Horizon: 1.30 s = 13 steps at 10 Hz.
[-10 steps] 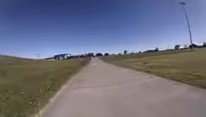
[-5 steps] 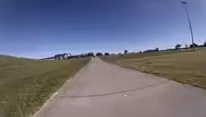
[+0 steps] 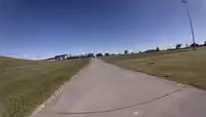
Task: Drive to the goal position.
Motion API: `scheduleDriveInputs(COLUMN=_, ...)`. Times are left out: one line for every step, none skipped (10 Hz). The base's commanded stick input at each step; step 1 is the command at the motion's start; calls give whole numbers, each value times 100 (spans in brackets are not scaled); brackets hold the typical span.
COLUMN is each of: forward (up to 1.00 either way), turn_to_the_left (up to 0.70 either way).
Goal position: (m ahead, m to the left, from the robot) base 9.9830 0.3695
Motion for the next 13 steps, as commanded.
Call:
scheduleDriveInputs(forward=100, turn_to_the_left=0)
scheduleDriveInputs(forward=100, turn_to_the_left=0)
scheduleDriveInputs(forward=100, turn_to_the_left=0)
scheduleDriveInputs(forward=100, turn_to_the_left=0)
scheduleDriveInputs(forward=100, turn_to_the_left=0)
scheduleDriveInputs(forward=100, turn_to_the_left=0)
scheduleDriveInputs(forward=100, turn_to_the_left=0)
scheduleDriveInputs(forward=100, turn_to_the_left=0)
scheduleDriveInputs(forward=100, turn_to_the_left=0)
scheduleDriveInputs(forward=100, turn_to_the_left=0)
scheduleDriveInputs(forward=100, turn_to_the_left=0)
scheduleDriveInputs(forward=100, turn_to_the_left=0)
scheduleDriveInputs(forward=100, turn_to_the_left=0)
